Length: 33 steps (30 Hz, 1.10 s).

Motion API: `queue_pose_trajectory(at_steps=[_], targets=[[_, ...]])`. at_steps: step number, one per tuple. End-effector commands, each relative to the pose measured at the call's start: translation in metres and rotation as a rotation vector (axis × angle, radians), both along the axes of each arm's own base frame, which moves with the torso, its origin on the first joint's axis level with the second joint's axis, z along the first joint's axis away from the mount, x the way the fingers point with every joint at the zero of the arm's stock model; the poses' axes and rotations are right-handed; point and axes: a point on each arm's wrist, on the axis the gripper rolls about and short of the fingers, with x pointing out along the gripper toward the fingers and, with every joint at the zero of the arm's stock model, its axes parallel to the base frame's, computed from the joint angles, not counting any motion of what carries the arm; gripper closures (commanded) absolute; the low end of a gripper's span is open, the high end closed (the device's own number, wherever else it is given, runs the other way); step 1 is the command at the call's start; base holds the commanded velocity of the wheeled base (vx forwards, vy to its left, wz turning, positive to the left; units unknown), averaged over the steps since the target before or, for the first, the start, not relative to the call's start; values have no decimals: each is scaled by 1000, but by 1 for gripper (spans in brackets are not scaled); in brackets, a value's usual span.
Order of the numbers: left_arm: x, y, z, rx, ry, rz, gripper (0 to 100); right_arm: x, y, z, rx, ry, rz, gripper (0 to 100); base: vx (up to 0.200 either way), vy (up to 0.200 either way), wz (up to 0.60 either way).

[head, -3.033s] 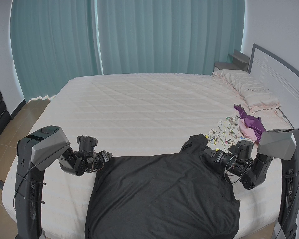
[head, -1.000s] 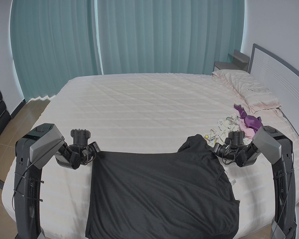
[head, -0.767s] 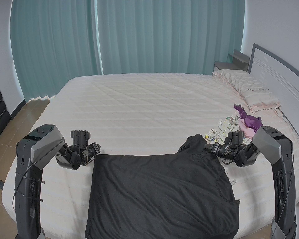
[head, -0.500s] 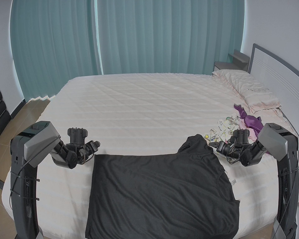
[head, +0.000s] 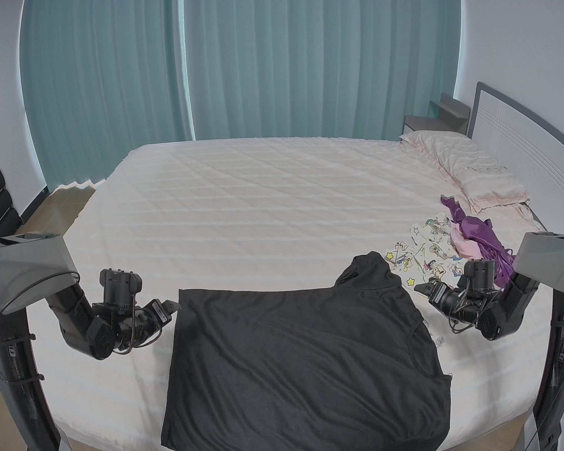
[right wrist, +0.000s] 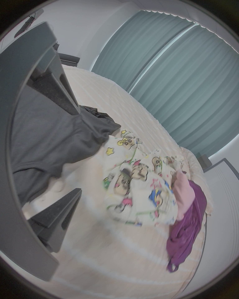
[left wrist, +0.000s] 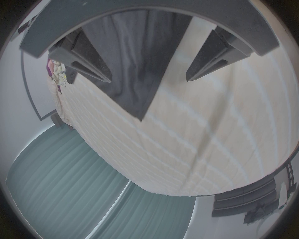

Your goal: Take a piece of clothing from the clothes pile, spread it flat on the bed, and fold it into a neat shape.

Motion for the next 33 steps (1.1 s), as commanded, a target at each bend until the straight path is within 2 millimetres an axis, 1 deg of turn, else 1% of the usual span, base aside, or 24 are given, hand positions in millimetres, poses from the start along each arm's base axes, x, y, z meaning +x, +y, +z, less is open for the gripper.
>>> queue_pose_trajectory(at_steps=[1,2,4,6,11,13,16,20,22,25,33], targets=[[-66,-22,24,-100,-44,-56,0,-56,1,17,58,-30,-53,0,-200,0,0],[-77,-24,20,-96,-11,-70,0,-66,1,15,84,-31,-70,0,-200,0,0],[-89,-24,13,-99,37,-69,0,-77,1,13,118,-32,-91,0,-200,0,0],[-94,-26,9,-118,68,-60,0,-83,1,12,144,-32,-104,0,-200,0,0],[-96,-27,0,-143,114,-28,0,-90,1,4,194,-13,-128,0,-200,0,0],[-102,-26,-11,-126,169,-27,0,-92,1,-3,200,-3,-132,0,-200,0,0],[-108,-31,-20,-114,206,-52,0,-93,1,-12,199,11,-133,0,-200,0,0],[-108,-36,-31,-77,212,-40,0,-95,1,-18,197,17,-135,0,0,0,0],[-108,-39,-41,-36,222,-27,0,-95,1,-18,197,18,-134,0,0,0,0],[-106,-44,-50,6,197,-8,0,-95,2,-16,199,13,-131,0,0,0,0],[-105,-53,-52,11,163,-15,0,-94,2,-15,201,7,-131,0,0,0,0]])
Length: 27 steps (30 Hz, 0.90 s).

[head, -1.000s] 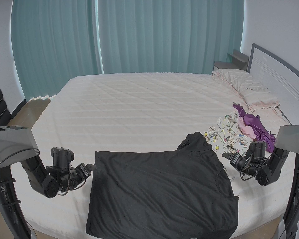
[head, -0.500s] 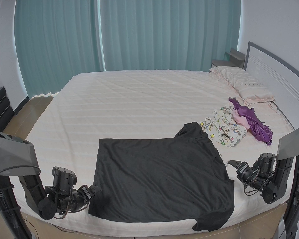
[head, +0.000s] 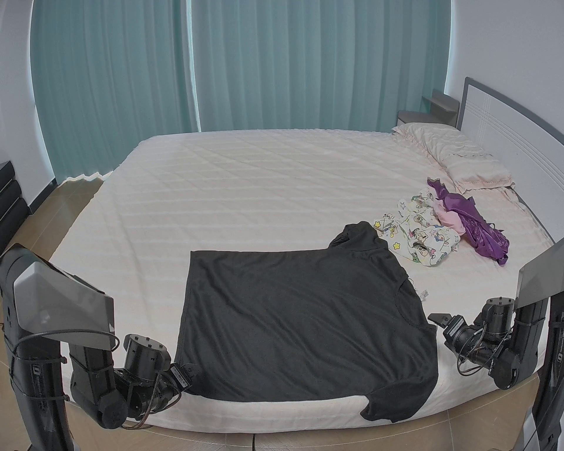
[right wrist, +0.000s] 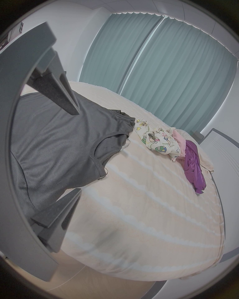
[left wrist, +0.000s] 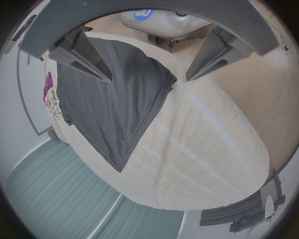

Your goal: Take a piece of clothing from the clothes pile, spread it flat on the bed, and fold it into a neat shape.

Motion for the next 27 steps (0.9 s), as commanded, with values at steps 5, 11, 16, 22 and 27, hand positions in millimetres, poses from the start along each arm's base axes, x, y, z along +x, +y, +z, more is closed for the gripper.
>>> queue_pose_trajectory(at_steps=[5,11,16,22,27], targets=[[0,-5,-9,16,21,-18,0,0,2,1,1,-11,7,0,0,0,0],[10,-10,-13,13,-3,-18,0,-1,2,3,-1,-14,8,0,0,0,0],[14,-13,-22,71,1,-27,0,-1,2,4,-3,-17,9,0,0,0,0],[14,-12,-21,70,-3,-26,100,-4,6,2,-12,-1,24,0,0,0,0],[16,-5,-7,63,-37,0,100,-14,4,-3,-121,28,104,0,0,0,0]])
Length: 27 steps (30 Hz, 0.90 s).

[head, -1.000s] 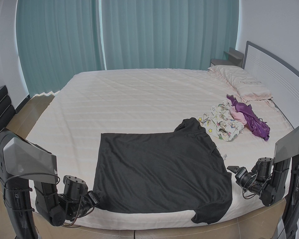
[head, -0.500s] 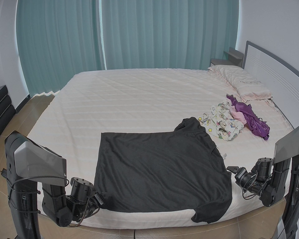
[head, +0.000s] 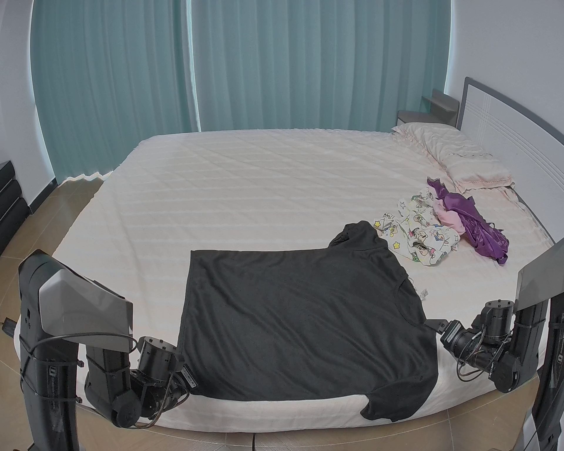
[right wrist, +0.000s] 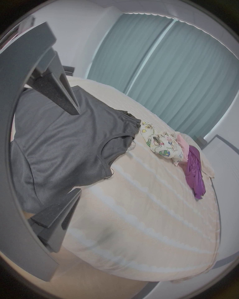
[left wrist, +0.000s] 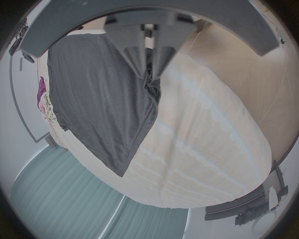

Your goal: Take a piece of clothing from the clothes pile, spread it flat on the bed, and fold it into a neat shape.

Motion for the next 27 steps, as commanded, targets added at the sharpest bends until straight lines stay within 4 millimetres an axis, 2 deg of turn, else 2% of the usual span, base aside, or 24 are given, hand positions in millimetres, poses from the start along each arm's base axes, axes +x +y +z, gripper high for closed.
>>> queue_pose_trajectory(at_steps=[1,5,10,16,27], targets=[[5,9,16,-9,-50,24,100,-7,-4,-5,-70,21,63,0,0,0,0],[7,16,25,-15,-78,37,100,-9,-6,-6,-60,27,132,0,0,0,0],[3,17,25,-44,-63,51,100,-9,-20,-29,-163,74,220,0,0,0,0],[-1,18,23,-129,-25,40,100,-2,-24,-45,-169,93,233,0,0,0,0],[0,21,23,-167,-18,65,100,16,-21,-49,-148,53,273,0,0,0,0]])
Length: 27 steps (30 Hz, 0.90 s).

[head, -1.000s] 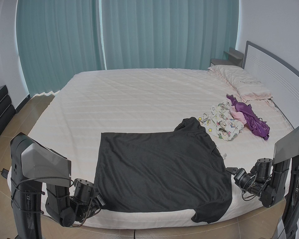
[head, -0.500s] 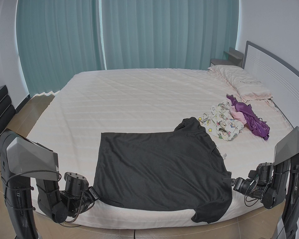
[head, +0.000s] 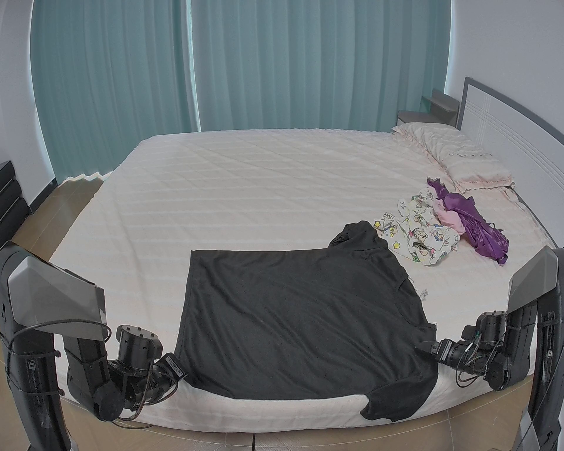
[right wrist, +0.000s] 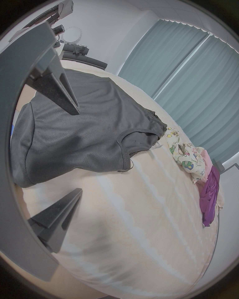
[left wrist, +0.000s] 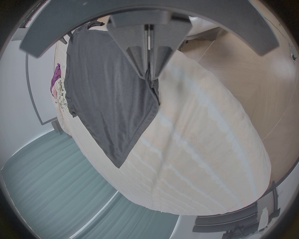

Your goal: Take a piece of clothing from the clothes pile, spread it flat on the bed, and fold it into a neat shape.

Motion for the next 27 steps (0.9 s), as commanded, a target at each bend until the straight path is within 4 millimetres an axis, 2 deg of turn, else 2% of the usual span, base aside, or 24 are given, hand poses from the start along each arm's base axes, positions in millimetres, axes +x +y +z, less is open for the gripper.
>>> queue_pose_trajectory(at_steps=[1,2,13,20,27], targets=[[0,2,0,0,-1,8,100,9,1,-4,2,0,8,0,0,0,0],[0,2,0,0,-1,8,100,11,2,-4,1,-3,10,100,0,0,0],[4,8,0,3,-8,41,100,42,-11,12,-7,-147,-27,100,0,0,0],[9,11,0,1,-19,57,100,82,-10,17,1,-209,3,100,0,0,0],[13,9,-6,4,-13,58,100,103,-9,22,12,-221,34,100,0,0,0]])
